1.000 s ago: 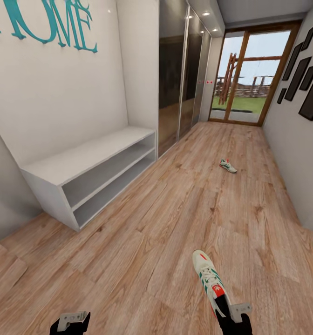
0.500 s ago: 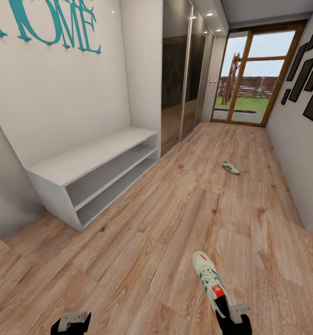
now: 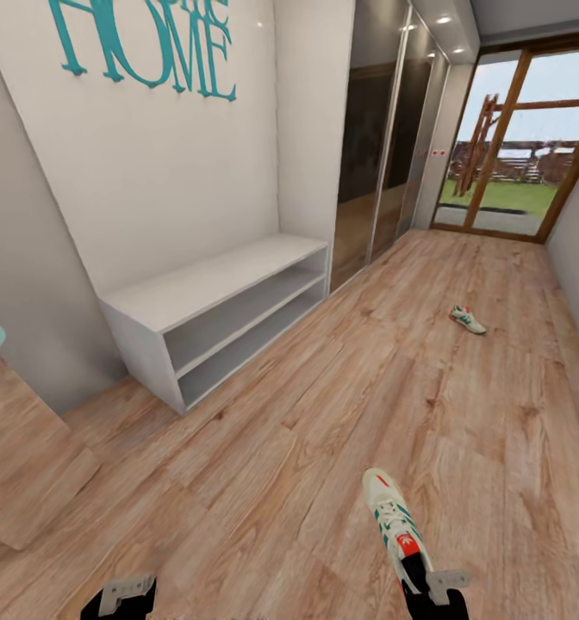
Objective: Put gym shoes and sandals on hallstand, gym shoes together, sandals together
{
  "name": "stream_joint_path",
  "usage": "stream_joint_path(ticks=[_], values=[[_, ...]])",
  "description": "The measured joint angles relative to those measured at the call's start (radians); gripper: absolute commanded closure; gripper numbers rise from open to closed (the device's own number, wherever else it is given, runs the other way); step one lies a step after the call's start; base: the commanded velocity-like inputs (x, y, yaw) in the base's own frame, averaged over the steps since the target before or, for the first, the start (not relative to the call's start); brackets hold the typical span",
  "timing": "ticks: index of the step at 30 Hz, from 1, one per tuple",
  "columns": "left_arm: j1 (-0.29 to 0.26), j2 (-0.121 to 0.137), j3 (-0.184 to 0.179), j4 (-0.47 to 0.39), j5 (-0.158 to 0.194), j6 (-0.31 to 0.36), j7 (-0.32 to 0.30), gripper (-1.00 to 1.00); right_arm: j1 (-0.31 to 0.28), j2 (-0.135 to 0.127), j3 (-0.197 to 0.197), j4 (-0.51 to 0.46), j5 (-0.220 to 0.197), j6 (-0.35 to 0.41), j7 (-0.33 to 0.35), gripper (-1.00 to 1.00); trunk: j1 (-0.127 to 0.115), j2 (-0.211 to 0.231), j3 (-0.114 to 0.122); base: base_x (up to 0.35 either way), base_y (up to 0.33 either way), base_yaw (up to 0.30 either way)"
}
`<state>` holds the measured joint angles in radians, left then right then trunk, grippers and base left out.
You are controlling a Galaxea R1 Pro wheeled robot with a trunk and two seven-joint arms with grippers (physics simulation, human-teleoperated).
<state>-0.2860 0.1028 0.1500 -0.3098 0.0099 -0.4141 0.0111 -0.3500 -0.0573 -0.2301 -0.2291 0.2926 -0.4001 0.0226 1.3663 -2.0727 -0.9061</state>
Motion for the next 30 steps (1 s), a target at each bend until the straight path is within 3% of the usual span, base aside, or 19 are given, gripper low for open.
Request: stream_joint_path(ticks=[30], values=[[0.0, -0.003, -0.004, 0.004, 0.003, -0.001, 0.006, -1.0, 0.0, 0.001, -0.001, 0.015, -0.001, -0.001, -0.001, 1.0, 0.0, 0.0, -0.018, 0.0, 0.0, 0.272]])
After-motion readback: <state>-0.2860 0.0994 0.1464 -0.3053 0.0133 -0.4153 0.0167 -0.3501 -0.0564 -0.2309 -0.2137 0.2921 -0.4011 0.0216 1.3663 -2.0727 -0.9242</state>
